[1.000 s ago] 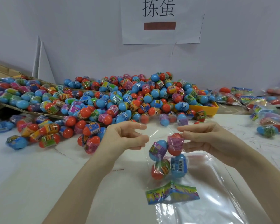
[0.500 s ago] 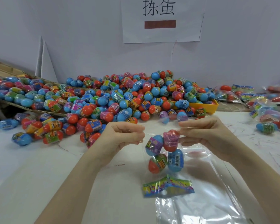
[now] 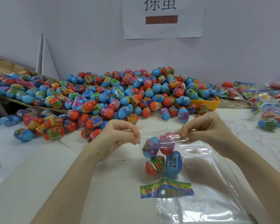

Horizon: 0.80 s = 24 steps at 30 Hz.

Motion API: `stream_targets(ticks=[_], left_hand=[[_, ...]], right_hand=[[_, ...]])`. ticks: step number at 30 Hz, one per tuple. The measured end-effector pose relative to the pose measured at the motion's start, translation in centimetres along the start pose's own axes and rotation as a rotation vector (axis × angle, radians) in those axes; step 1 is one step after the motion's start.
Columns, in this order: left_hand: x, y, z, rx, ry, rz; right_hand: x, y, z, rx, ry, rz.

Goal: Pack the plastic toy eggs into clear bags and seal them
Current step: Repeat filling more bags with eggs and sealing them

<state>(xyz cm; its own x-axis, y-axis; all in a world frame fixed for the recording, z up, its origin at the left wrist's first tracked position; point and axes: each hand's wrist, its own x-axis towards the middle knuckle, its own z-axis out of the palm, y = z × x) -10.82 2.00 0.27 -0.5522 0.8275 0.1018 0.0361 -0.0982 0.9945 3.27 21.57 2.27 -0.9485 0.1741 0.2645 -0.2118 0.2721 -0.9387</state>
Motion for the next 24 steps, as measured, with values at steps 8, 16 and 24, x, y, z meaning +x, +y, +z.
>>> stream_targets(ticks=[8, 16, 24], left_hand=[[0.05, 0.09, 0.01, 0.139, 0.012, -0.015], [-0.07, 0.47, 0.42, 0.322, 0.053, -0.045], [-0.11, 0.57, 0.65, 0.387, 0.065, -0.11]], right_hand=[[0.15, -0.11, 0.43, -0.113, 0.033, -0.022], [0.16, -0.14, 0.58, -0.157, 0.06, -0.029], [0.08, -0.01, 0.27, -0.128, -0.012, 0.038]])
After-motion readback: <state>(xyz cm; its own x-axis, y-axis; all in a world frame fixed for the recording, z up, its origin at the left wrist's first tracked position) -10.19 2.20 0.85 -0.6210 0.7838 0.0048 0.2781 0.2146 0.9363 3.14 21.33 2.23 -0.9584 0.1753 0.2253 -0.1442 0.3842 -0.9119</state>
